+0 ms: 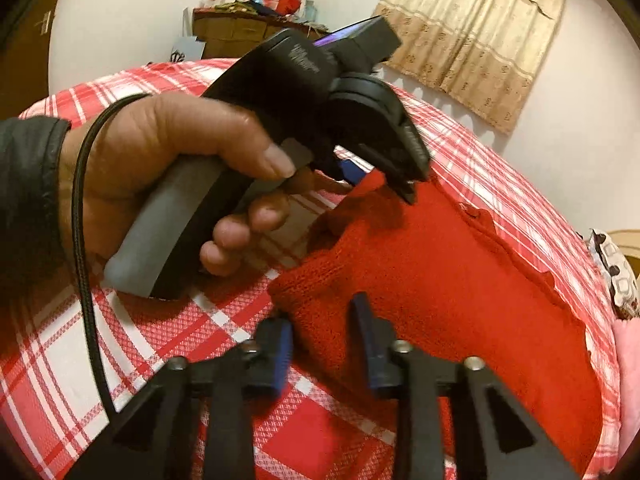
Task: Fold small clothes
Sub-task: 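Grasp the folded cardigan end with the left gripper while the right gripper grasps it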
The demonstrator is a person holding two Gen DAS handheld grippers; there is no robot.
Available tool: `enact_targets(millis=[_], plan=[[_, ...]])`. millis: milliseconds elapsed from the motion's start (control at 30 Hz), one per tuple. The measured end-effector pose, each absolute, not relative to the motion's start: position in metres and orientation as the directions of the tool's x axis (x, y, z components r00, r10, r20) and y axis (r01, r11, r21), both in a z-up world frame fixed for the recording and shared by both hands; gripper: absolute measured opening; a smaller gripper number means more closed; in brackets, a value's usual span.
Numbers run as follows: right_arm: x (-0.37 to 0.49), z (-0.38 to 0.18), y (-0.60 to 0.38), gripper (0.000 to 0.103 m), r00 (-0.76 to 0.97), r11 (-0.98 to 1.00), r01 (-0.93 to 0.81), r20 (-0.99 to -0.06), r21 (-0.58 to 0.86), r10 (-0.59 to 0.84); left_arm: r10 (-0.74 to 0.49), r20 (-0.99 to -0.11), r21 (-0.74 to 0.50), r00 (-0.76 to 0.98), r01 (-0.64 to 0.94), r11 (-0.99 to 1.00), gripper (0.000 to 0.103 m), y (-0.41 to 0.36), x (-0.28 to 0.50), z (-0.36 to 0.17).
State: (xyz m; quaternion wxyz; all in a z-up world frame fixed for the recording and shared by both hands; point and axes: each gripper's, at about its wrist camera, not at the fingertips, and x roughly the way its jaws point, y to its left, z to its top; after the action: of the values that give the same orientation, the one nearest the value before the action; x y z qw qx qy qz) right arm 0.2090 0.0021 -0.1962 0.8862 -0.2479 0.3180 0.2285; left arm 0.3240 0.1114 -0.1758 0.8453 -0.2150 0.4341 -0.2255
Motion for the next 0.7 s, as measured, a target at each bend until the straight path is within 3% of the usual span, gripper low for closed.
enact_targets(millis=[67,400,467,500,700], plan=[[0.214,-0.193,-0.005,0.020,0.686,0.789,-0.556,-0.681,-0.262,0.257,-0.588,-0.624,-0.578,0.514,0.203,0.790,0.027,0.112,0.324,-0.177],[0.215,-0.194,-0.008,0.016,0.683,0.794,-0.555,-0.681,-0.247,0.266,-0.609,-0.621,-0.617,0.493,0.171,0.768,0.032,0.114,0.327,-0.180],[0.215,-0.193,-0.009,0.011,0.678,0.794,-0.560,-0.682,-0.236,0.275,-0.600,-0.628,-0.600,0.496,0.182,0.779,0.018,0.111,0.326,-0.177],[0.213,-0.192,-0.010,0.010,0.679,0.794,-0.562,-0.678,-0.233,0.282,-0.603,-0.624,-0.601,0.496,0.189,0.777,0.016,0.111,0.325,-0.176],[0.204,-0.177,-0.021,0.008,0.688,0.791,-0.572,-0.652,-0.218,0.318,-0.638,-0.599,-0.686,0.484,0.100,0.721,0.015,0.115,0.326,-0.175]])
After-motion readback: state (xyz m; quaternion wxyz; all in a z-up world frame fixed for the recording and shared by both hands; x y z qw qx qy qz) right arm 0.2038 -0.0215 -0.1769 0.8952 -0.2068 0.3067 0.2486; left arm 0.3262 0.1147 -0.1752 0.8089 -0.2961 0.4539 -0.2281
